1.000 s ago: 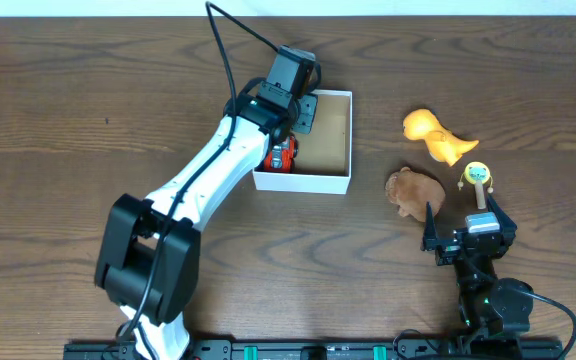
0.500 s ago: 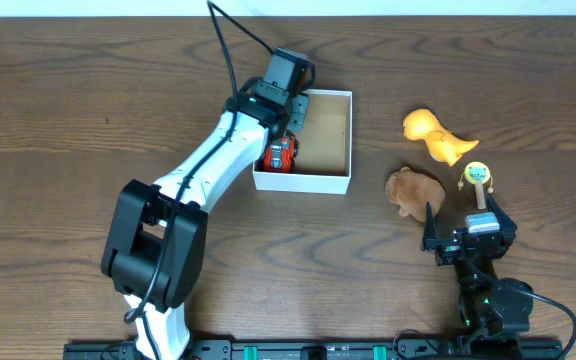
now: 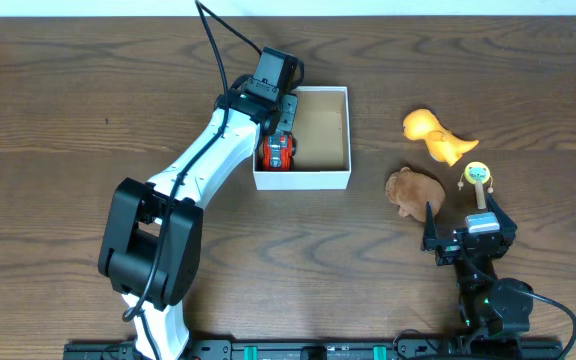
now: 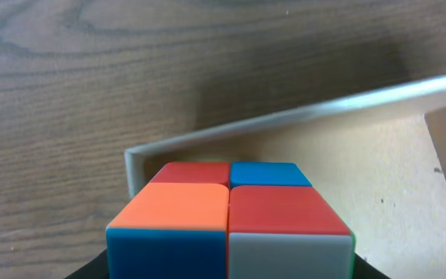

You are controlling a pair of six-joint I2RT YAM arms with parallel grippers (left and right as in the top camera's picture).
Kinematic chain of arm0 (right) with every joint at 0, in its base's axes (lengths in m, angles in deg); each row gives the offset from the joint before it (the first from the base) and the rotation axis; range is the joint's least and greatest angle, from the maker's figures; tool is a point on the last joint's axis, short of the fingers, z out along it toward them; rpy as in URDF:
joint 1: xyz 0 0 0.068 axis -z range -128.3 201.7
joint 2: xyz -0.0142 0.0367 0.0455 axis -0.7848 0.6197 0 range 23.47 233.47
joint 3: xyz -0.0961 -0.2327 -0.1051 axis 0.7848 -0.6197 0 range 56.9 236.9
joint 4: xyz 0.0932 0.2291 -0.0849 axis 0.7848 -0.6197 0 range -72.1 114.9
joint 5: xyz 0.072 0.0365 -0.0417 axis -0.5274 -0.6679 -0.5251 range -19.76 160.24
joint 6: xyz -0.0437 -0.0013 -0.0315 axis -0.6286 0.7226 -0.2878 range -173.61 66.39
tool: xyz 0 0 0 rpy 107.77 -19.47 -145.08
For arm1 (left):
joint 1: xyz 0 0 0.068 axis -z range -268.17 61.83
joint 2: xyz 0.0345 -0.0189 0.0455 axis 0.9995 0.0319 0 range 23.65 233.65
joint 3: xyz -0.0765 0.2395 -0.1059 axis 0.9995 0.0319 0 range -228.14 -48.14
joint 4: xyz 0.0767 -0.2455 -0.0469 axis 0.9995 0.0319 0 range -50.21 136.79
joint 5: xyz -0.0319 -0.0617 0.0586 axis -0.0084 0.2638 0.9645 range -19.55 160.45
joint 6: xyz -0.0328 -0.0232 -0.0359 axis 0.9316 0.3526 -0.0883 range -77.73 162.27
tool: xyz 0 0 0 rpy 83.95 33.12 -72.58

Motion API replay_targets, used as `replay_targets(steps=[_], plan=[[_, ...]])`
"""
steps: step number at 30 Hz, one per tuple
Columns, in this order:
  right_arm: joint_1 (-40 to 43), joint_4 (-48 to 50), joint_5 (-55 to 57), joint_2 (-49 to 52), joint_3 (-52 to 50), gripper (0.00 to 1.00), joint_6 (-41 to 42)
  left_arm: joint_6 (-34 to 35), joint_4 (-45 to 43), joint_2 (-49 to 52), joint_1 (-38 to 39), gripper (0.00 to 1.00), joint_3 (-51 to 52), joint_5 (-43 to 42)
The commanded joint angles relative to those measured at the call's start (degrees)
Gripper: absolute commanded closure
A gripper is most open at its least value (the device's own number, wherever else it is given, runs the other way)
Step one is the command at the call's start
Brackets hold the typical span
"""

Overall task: Pack container
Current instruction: 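Lift the cube with the left gripper and carry it over the box, then lower the cube into the box's back corner with the left gripper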

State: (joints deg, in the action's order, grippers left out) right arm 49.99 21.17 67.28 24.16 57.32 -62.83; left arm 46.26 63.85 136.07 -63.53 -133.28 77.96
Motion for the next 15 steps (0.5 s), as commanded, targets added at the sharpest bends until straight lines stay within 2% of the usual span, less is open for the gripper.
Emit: replay_targets(steps=[1, 12, 13, 15], plan=[[0.7, -0.2, 0.2, -0.3, -0.1, 0.01, 1.0, -0.4, 1.4, 1.1, -0.2, 0.49, 0.2, 0.7], [0.7, -0.2, 0.2, -0.3, -0.1, 0.01, 1.0, 2.3, 2.8, 1.1, -0.2, 0.48, 0.2, 0.7], [0.7, -0.2, 0.1, -0.3, -0.1, 0.01, 1.0, 2.3, 2.8, 1.1, -0.2, 0.40, 0.2, 0.7], [0.7, -0.2, 0.2, -0.3, -0.1, 0.01, 1.0, 2.3, 2.8, 1.1, -0.2, 0.33, 0.2, 0.7]])
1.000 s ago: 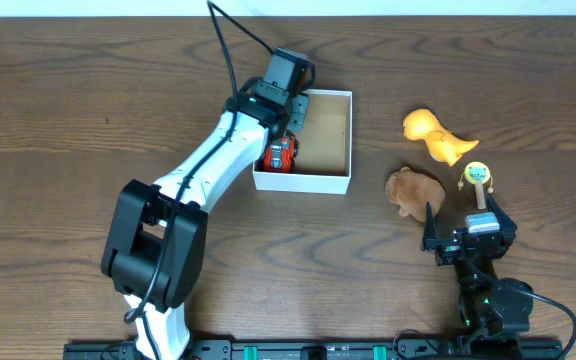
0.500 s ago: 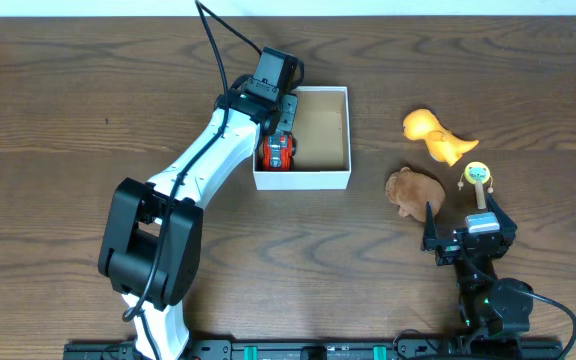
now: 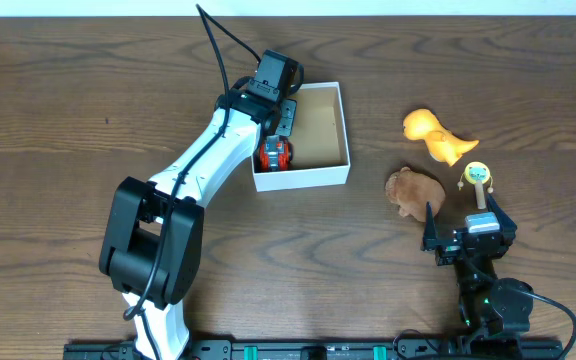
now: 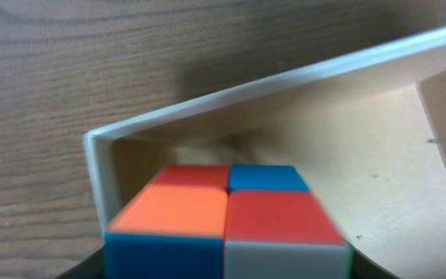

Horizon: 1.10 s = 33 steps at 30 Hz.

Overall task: Pack container
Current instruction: 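Lower the cube into the box's back corner with the left gripper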

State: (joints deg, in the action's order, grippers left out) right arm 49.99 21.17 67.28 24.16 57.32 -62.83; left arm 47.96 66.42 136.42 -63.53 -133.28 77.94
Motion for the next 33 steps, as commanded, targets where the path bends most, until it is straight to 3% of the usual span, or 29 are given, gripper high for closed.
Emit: replay_targets(steps=[1, 11, 24, 33], plan=[[0.7, -0.2, 0.2, -0.3, -0.1, 0.01, 1.0, 0.6, 0.3, 0.7, -0.2, 0.33, 0.2, 0.7], [0.7, -0.2, 0.1, -0.3, -0.1, 0.01, 1.0, 0.6, -0.9, 0.5, -0.2, 0.31, 0.2, 0.7], [0.7, -0.2, 0.2, -0.3, -0.1, 0.01, 1.0, 0.6, -3.7, -1.1, 5.4, 0.80, 0.2, -3.8], [0.7, -0.2, 0.2, -0.3, -0.1, 0.01, 1.0, 1.3, -6.8, 0.5, 5.6, 0.81, 0.2, -3.8]])
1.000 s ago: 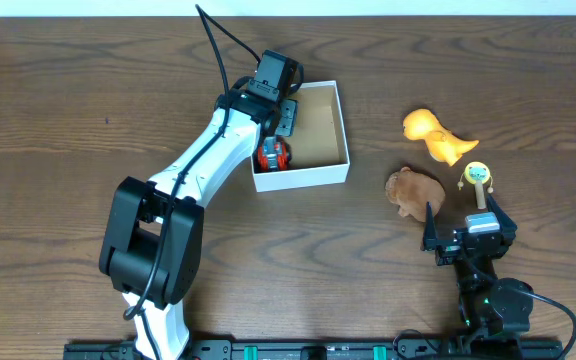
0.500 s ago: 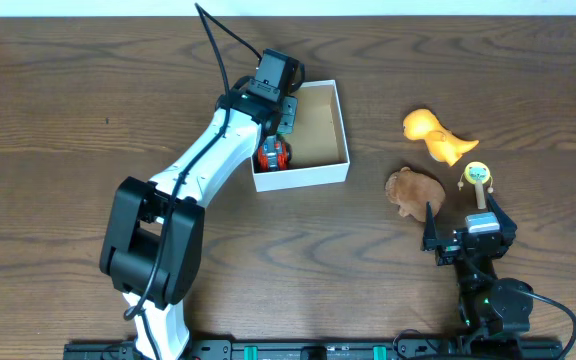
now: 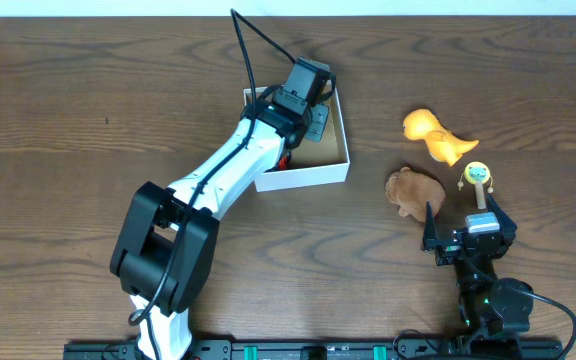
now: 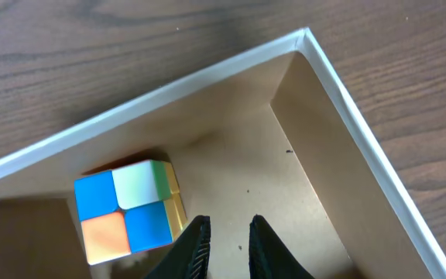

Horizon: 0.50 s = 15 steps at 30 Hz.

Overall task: Pack container
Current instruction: 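Lower the cube into the box's back corner with the left gripper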

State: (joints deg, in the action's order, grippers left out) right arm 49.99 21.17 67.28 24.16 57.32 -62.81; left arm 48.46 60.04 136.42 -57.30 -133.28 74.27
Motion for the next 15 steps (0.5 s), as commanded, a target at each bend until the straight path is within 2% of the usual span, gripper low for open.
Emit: replay_targets(steps=[1, 15], plan=[[0.7, -0.2, 0.2, -0.3, -0.1, 0.01, 1.0, 1.3, -0.5, 0.9, -0.7, 0.81, 0.2, -0.1], [0.7, -0.2, 0.1, -0.3, -0.1, 0.01, 1.0, 1.6, -3.1, 6.8, -0.7, 0.81, 0.2, 0.9]])
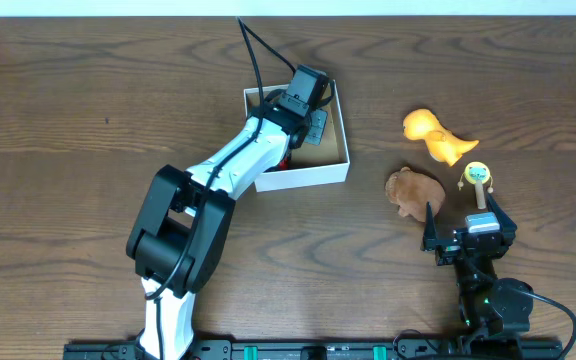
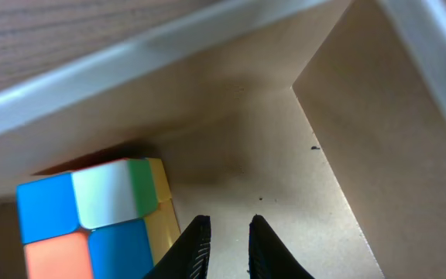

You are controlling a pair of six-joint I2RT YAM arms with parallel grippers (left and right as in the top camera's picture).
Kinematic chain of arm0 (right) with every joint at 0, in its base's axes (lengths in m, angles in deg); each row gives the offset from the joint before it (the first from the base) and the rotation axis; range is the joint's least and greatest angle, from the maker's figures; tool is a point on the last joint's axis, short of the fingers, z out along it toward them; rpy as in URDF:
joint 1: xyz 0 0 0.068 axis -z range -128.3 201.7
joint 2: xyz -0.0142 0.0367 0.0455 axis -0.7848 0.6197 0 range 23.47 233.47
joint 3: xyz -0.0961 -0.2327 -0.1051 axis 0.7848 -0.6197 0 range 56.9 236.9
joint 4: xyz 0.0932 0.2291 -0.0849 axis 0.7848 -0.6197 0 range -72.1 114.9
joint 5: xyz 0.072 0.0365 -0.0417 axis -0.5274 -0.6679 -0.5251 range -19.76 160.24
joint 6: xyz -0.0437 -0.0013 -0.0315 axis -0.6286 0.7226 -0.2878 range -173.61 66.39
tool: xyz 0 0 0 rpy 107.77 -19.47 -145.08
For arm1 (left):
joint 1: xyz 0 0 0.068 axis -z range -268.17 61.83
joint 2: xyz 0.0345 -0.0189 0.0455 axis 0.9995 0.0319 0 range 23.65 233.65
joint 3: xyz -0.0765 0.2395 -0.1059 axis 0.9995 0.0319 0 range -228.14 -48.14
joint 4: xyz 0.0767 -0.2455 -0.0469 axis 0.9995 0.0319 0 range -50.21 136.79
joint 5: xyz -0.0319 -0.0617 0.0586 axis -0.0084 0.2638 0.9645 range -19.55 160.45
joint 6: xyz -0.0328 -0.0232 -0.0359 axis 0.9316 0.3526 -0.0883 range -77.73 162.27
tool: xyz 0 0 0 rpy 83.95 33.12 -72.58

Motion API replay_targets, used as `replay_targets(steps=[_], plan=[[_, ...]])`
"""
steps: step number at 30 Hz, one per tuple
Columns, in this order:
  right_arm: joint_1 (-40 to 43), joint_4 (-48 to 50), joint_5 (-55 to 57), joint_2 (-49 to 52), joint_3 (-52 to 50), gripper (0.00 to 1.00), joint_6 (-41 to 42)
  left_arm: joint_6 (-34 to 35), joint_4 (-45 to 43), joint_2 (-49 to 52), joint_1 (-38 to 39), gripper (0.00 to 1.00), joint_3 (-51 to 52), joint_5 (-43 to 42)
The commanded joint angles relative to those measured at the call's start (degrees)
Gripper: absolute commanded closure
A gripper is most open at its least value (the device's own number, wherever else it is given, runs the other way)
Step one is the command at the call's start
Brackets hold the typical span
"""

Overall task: Pack container
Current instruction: 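Lower the cube into the box's back corner with the left gripper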

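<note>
The white cardboard box [image 1: 303,178] stands at mid-table, turned a little. A multicoloured puzzle cube [image 2: 91,209] rests on the box floor in a corner; the overhead view shows only a red sliver of that cube [image 1: 284,158] beside the arm. My left gripper [image 2: 227,221] reaches down inside the box [image 2: 339,139], just right of the cube, its jaws close together with nothing between them. In the overhead view the left gripper [image 1: 311,120] sits over the box's far half. My right gripper [image 1: 465,238] is parked at the near right, its fingers spread and empty.
A yellow dinosaur toy [image 1: 436,133], a brown plush animal [image 1: 413,190] and a small yellow-and-green round toy [image 1: 477,176] lie on the wood table right of the box, just beyond the right arm.
My left gripper has dropped lower into the box, closer to its floor, so the cube and corner look larger. The cube lies where it was. The right arm is unmoved.
My left gripper held the cube at the box's left wall, then just inside that wall, and the box had turned slightly. Later the cube lay free in the box corner with the gripper apart from it, and now the gripper sits lower beside it.
</note>
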State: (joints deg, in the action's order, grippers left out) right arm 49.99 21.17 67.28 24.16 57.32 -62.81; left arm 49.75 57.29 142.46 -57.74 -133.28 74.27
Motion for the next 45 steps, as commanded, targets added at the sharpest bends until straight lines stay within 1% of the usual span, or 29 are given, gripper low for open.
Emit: replay_targets(steps=[1, 7, 13, 18, 21, 26, 30, 31, 32, 33, 34, 38, 45], plan=[[0.7, -0.2, 0.2, -0.3, -0.1, 0.01, 1.0, 0.3, -0.4, 0.9, -0.2, 0.81, 0.2, 2.1], [0.7, -0.2, 0.2, -0.3, -0.1, 0.01, 1.0, 0.3, 0.0, 1.0, -0.3, 0.81, 0.2, 7.5], [0.7, -0.2, 0.2, -0.3, -0.1, 0.01, 1.0, 0.3, 0.3, 1.0, -0.2, 0.82, 0.2, 8.5], [0.7, -0.2, 0.1, -0.3, -0.1, 0.01, 1.0, 0.8, 1.7, 1.0, -0.3, 0.81, 0.2, 12.7], [0.7, -0.2, 0.2, -0.3, -0.1, 0.01, 1.0, 0.8, 1.9, 1.0, -0.3, 0.81, 0.2, 13.4], [0.7, -0.2, 0.2, -0.3, -0.1, 0.01, 1.0, 3.2, 1.4, 1.0, -0.2, 0.81, 0.2, 13.2], [0.7, -0.2, 0.2, -0.3, -0.1, 0.01, 1.0, 3.1, 1.4, 0.5, -0.2, 0.81, 0.2, 13.2], [0.7, -0.2, 0.2, -0.3, -0.1, 0.01, 1.0, 3.2, 1.4, 0.2, -0.2, 0.87, 0.2, 13.2], [0.7, -0.2, 0.2, -0.3, -0.1, 0.01, 1.0, 3.1, 1.4, -0.1, -0.2, 0.89, 0.2, 12.9], [0.7, -0.2, 0.2, -0.3, -0.1, 0.01, 1.0, 3.1, 1.4, -0.3, -0.1, 0.93, 0.2, 12.1], [0.7, -0.2, 0.2, -0.3, -0.1, 0.01, 1.0, 3.1, 1.2, -0.6, -0.1, 0.94, 0.2, 10.3], [0.7, -0.2, 0.2, -0.3, -0.1, 0.01, 1.0, 3.1, -0.1, -0.5, -0.1, 0.94, 0.2, 1.6], [0.7, -0.2, 0.1, -0.3, -0.1, 0.01, 1.0, 3.1, -1.9, 0.2, -0.2, 0.94, 0.2, 1.1]])
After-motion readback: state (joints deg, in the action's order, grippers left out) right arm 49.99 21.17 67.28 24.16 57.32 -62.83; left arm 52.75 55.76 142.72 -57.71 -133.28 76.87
